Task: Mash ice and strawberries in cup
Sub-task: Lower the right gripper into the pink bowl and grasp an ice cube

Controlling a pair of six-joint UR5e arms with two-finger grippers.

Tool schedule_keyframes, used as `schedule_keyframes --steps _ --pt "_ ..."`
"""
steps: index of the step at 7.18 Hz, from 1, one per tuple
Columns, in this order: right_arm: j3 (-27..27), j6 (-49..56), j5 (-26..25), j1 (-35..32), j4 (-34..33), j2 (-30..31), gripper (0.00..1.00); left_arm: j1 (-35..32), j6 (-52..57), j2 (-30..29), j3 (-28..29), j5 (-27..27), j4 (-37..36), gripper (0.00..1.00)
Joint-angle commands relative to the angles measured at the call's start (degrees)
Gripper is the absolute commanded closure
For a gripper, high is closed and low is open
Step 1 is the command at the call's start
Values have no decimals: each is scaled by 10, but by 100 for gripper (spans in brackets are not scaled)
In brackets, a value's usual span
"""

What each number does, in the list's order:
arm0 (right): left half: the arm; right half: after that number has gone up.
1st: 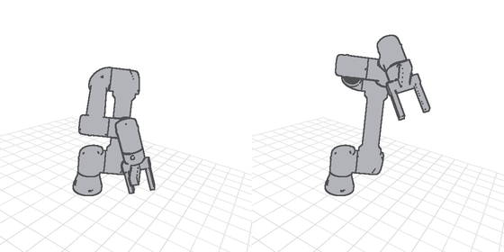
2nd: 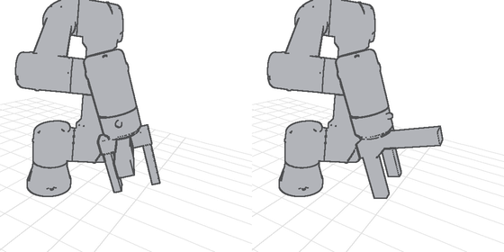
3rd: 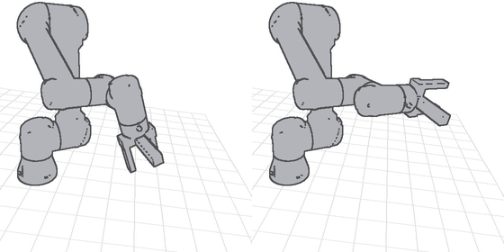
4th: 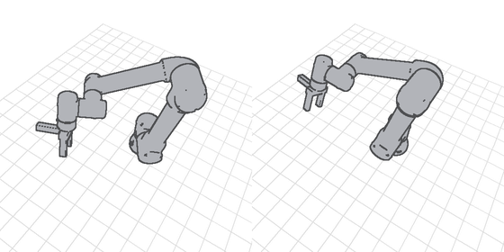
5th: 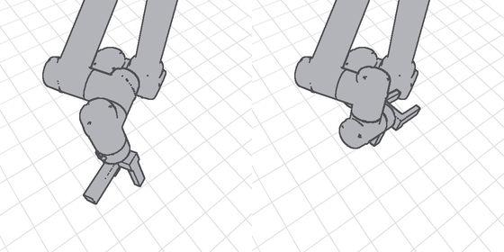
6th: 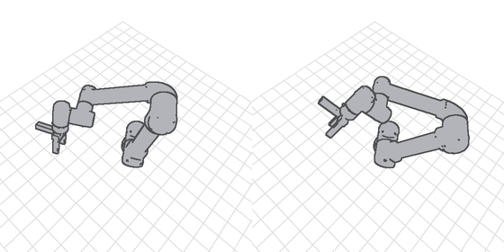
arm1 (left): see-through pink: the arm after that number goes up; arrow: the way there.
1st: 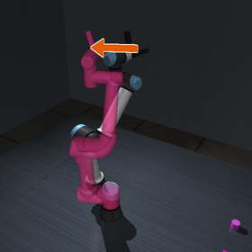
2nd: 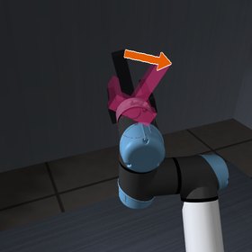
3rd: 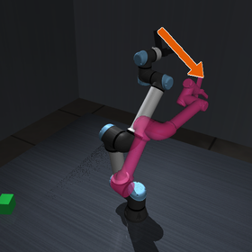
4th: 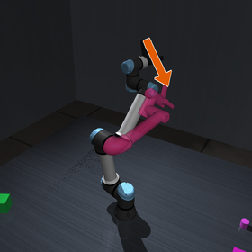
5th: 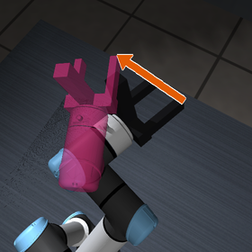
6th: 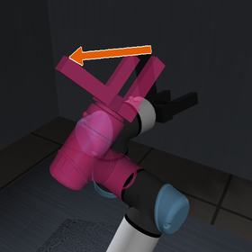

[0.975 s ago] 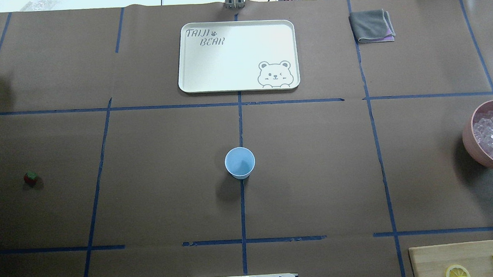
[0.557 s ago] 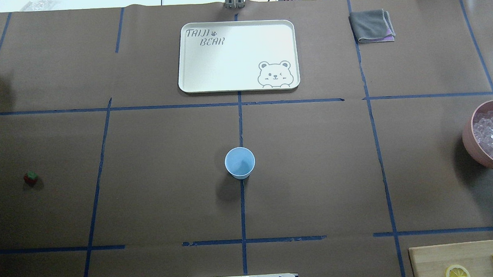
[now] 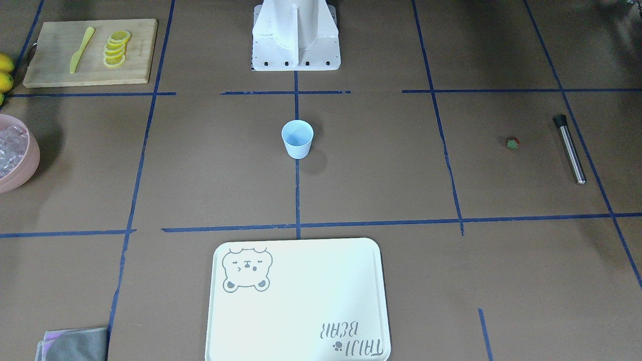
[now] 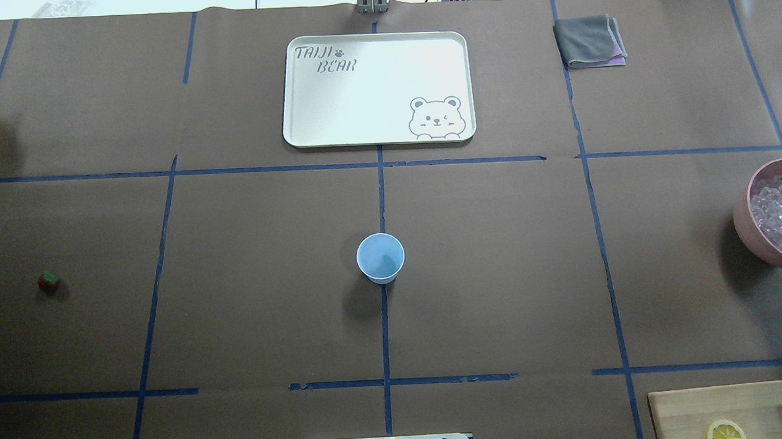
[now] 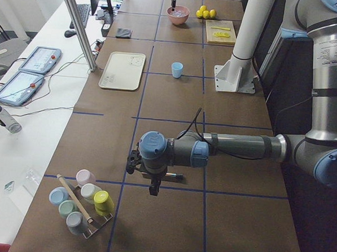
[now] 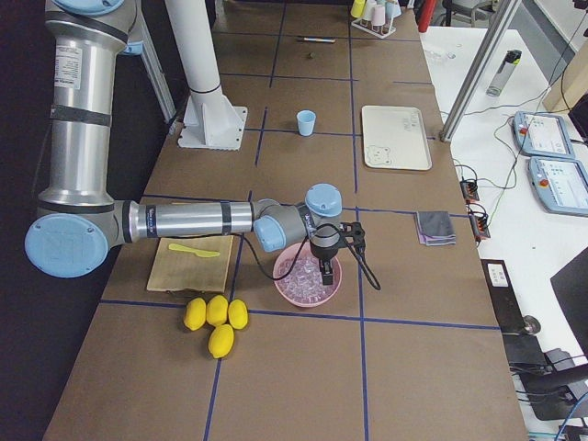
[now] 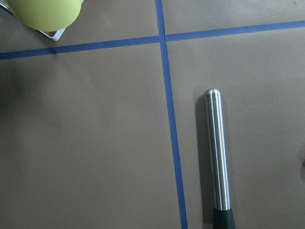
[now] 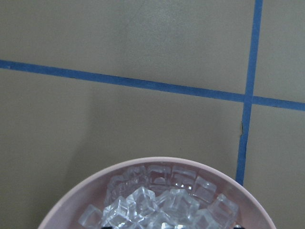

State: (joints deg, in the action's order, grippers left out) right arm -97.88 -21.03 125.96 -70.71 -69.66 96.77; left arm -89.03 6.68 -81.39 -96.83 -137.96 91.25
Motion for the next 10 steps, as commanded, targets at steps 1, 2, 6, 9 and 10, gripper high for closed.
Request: schedule_keyframes --steps 1,2,6,9,10 --pt "1 -1 -15 15 0 -1 13 0 0 0 1 -1 1 0" --pt "1 -1 -19 20 0 0 13 0 0 0 1 -1 1 0" --pt "2 6 -20 21 0 7 16 0 0 0 1 -1 1 0" --pt "2 11 -20 22 0 10 18 0 0 0 0 -1 1 0" --pt "3 11 -21 24 0 9 19 0 0 0 0 -1 1 0"
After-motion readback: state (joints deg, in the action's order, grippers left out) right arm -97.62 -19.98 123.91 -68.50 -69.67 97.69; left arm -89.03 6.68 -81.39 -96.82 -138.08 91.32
